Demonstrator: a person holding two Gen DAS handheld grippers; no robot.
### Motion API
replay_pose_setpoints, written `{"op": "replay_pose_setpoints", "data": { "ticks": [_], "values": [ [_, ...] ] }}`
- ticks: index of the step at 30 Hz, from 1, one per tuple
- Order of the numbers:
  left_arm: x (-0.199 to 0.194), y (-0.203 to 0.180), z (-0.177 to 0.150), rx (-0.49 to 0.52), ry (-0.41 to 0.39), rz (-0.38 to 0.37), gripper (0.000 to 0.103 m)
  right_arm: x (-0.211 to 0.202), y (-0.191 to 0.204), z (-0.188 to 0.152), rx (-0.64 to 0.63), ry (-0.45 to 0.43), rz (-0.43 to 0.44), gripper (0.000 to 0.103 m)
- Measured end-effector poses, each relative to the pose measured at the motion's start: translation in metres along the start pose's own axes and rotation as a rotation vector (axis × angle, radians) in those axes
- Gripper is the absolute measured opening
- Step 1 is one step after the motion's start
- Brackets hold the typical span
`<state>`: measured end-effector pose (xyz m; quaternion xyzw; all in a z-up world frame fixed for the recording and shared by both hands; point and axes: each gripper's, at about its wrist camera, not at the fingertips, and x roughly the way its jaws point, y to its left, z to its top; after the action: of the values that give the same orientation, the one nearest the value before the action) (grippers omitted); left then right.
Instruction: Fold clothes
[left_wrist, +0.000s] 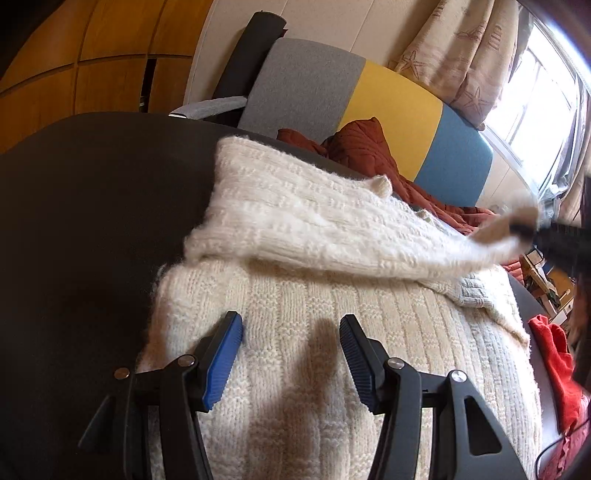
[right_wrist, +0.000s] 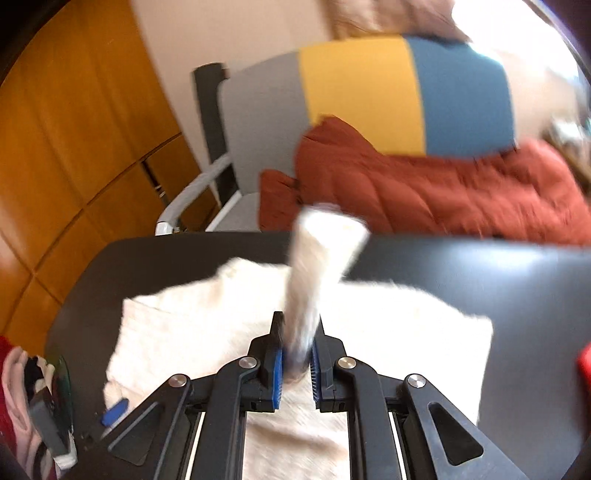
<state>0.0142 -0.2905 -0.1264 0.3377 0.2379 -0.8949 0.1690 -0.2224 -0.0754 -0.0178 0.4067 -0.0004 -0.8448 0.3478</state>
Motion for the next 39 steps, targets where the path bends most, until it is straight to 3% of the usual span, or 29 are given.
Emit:
{"op": "replay_pose_setpoints", "data": {
  "ticks": [4, 7, 11, 15, 18, 20, 28, 35, 39],
  "values": [
    [0.001, -0.003, 0.000, 0.012, 0.003, 0.014, 0.055, 0.002, -0.048, -0.033, 0.130, 0.006, 0.057, 0.011],
    [0.001, -0.004, 0.000, 0.019, 0.004, 0.023, 0.056, 0.004, -0.081, -0.055, 0.254, 0.004, 0.131, 0.017],
    [0.002, -0.006, 0.000, 0.033, 0.006, 0.038, 0.056, 0.009, -0.107, -0.068, 0.377, -0.025, 0.211, 0.035],
    [0.002, -0.007, -0.001, 0.040, 0.007, 0.047, 0.056, 0.014, -0.119, -0.071, 0.451, -0.044, 0.261, 0.039],
    [0.002, -0.007, -0.001, 0.042, 0.008, 0.048, 0.056, 0.015, -0.113, -0.067, 0.425, -0.046, 0.236, 0.034],
    [0.002, -0.008, -0.001, 0.042, 0.007, 0.047, 0.056, 0.011, -0.108, -0.065, 0.389, -0.052, 0.205, 0.009],
    [0.000, -0.005, 0.000, 0.033, 0.008, 0.034, 0.056, 0.000, -0.099, -0.074, 0.308, -0.061, 0.080, 0.009],
    [-0.012, 0.006, 0.007, -0.020, 0.032, -0.027, 0.056, -0.023, -0.107, -0.074, 0.316, -0.105, 0.005, 0.022],
    [-0.033, 0.018, 0.029, -0.078, -0.049, -0.034, 0.056, -0.032, -0.082, -0.061, 0.184, -0.118, -0.012, 0.024]
  ]
}}
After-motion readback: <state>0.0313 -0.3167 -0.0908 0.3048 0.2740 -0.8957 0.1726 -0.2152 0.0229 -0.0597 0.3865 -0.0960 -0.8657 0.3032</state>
